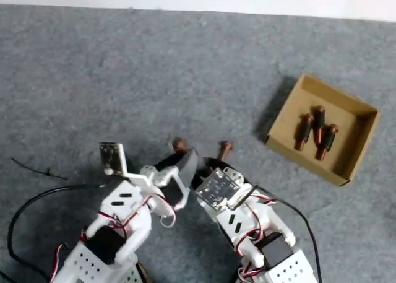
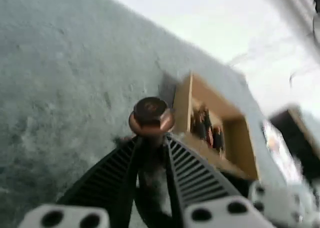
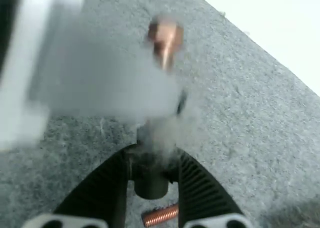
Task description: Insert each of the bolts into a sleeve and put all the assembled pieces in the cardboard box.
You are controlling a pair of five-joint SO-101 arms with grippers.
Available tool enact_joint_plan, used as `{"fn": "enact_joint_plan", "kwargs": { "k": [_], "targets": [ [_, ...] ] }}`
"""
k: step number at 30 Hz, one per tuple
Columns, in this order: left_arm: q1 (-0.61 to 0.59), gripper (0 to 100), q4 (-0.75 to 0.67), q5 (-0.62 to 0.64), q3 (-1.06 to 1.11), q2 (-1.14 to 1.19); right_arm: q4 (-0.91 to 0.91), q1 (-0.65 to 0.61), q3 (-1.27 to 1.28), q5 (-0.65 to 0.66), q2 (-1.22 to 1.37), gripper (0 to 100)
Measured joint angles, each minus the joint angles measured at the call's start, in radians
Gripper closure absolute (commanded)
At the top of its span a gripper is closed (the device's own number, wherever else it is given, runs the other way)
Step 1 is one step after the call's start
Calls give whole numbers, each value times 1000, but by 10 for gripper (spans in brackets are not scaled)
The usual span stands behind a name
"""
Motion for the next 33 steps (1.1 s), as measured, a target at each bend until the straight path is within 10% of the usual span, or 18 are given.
{"fn": "enact_joint_plan", "kwargs": {
  "k": [11, 20, 33],
  "targets": [
    [8, 966, 20, -8, 0, 0, 0, 0, 0, 0, 0, 994],
    [17, 524, 92, -46, 0, -3, 2, 3, 2, 0, 0, 994],
    [-477, 685, -17, 310, -26, -5, -14, 81, 2, -8, 2, 994]
  ]
}}
